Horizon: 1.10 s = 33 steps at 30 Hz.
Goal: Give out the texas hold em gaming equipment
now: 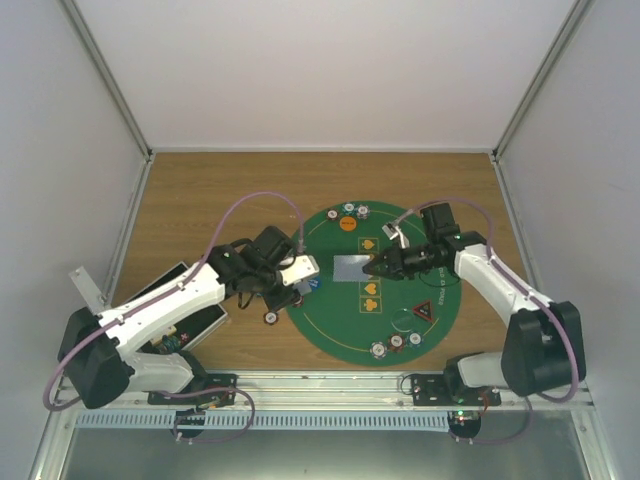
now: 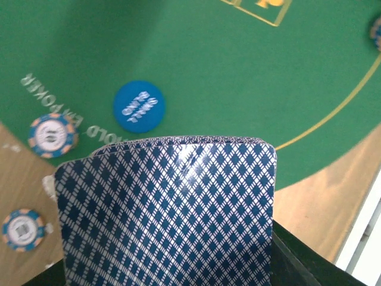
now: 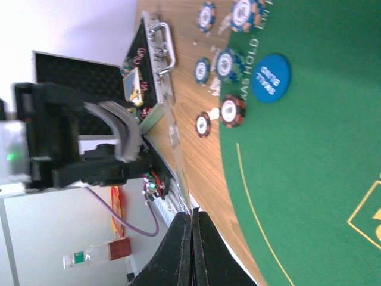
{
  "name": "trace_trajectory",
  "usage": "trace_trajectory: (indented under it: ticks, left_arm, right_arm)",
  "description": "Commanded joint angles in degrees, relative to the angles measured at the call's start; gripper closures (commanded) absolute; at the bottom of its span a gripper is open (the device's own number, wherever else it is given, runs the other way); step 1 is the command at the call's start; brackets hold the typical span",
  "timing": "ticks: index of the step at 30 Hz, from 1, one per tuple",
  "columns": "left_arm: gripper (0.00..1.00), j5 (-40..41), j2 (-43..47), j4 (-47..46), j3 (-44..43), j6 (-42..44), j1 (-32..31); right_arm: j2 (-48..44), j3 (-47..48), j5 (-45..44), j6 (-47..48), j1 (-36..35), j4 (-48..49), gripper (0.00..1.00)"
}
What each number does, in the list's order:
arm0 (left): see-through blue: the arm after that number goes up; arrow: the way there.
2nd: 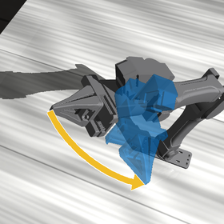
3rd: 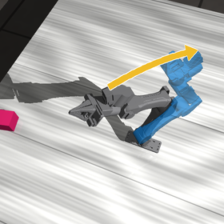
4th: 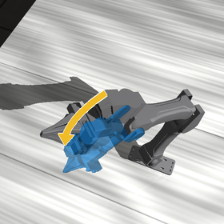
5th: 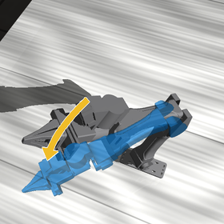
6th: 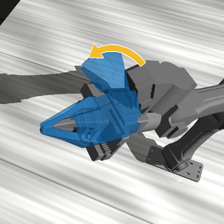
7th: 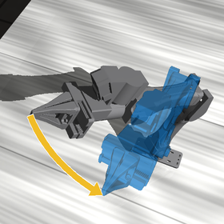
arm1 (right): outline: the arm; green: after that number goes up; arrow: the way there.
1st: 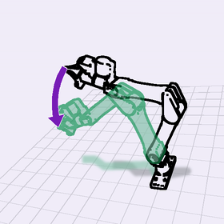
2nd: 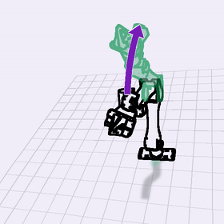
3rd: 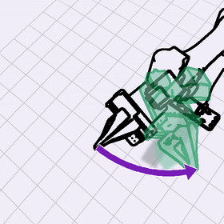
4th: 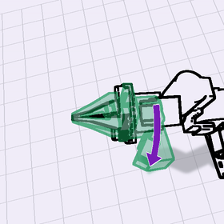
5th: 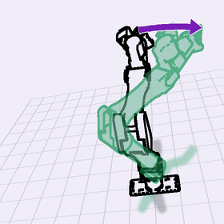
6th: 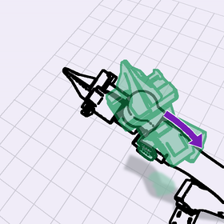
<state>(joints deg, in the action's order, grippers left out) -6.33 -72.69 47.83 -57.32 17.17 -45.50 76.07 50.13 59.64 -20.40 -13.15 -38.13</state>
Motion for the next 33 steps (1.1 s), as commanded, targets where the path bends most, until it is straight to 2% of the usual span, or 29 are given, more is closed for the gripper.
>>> trace_trajectory:
  ticks: [1,7,15,23,33]
  left_arm:
    - [0.46,0.53,1.88,-0.98,-1.31,0.82,5.36]
    - [0.46,-0.06,2.67,-1.09,-1.47,0.62,11.06]
    - [0.47,-1.27,3.25,-0.86,-1.83,0.23,12.00]
    - [0.47,-1.71,4.35,-0.91,-1.76,0.57,12.01]
    - [0.47,-2.19,4.45,-1.08,-1.66,0.67,12.01]
  right_arm:
    - [5.05,-2.11,-2.55,-1.02,-0.42,2.48,0.99]
    - [10.91,-4.29,-4.21,-9.40,-5.35,15.06,0.99]
    - [23.51,-0.12,-7.46,-24.03,-8.08,32.76,0.99]
    - [35.66,13.73,-10.08,-22.12,-8.70,28.19,0.99]
    - [41.74,15.85,-12.09,-24.22,-10.41,27.78,1.00]
